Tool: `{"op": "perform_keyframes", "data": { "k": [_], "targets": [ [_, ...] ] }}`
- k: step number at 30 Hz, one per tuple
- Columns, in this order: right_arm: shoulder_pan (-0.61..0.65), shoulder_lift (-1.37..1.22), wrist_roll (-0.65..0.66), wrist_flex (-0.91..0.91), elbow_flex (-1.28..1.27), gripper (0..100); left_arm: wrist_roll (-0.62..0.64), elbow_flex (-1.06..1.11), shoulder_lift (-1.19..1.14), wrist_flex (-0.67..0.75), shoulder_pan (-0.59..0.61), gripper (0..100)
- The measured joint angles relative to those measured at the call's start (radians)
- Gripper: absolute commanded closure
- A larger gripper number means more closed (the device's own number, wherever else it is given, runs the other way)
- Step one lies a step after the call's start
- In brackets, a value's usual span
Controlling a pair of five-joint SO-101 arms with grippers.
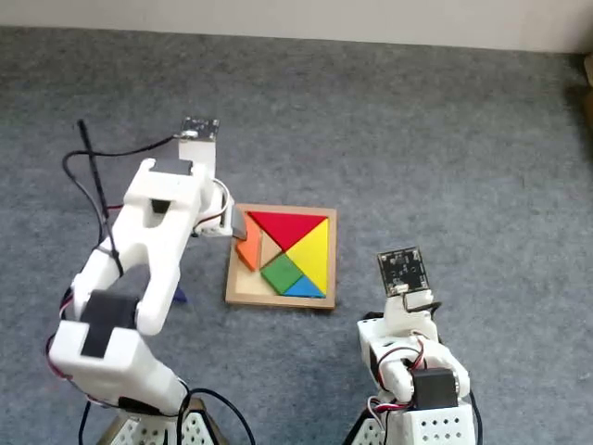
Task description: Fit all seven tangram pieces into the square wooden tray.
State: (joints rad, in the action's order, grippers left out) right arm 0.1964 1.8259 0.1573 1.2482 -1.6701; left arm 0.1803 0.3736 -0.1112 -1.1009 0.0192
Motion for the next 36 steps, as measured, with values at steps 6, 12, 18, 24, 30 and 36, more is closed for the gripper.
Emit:
{"op": "perform_keyframes", "data": {
  "k": [6, 12, 18, 24, 30, 36],
  "targets": [
    [0.0, 0.0, 0.0, 0.0, 0.0, 99.3, -0.002, 0.087, 0.08, 0.068, 0.029, 71],
    [0.0, 0.0, 0.0, 0.0, 0.0, 99.3, -0.002, 0.1, 0.083, 0.077, 0.028, 71],
    [0.0, 0.0, 0.0, 0.0, 0.0, 99.3, -0.005, 0.112, 0.06, 0.078, 0.012, 71],
    [0.0, 0.0, 0.0, 0.0, 0.0, 99.3, -0.023, 0.081, -0.008, 0.078, -0.011, 71],
    [0.0, 0.0, 0.0, 0.0, 0.0, 99.3, -0.023, 0.08, 0.012, 0.078, -0.012, 71],
    [0.0, 0.0, 0.0, 0.0, 0.0, 99.3, -0.025, 0.153, 0.118, 0.078, -0.015, 71]
  ]
}}
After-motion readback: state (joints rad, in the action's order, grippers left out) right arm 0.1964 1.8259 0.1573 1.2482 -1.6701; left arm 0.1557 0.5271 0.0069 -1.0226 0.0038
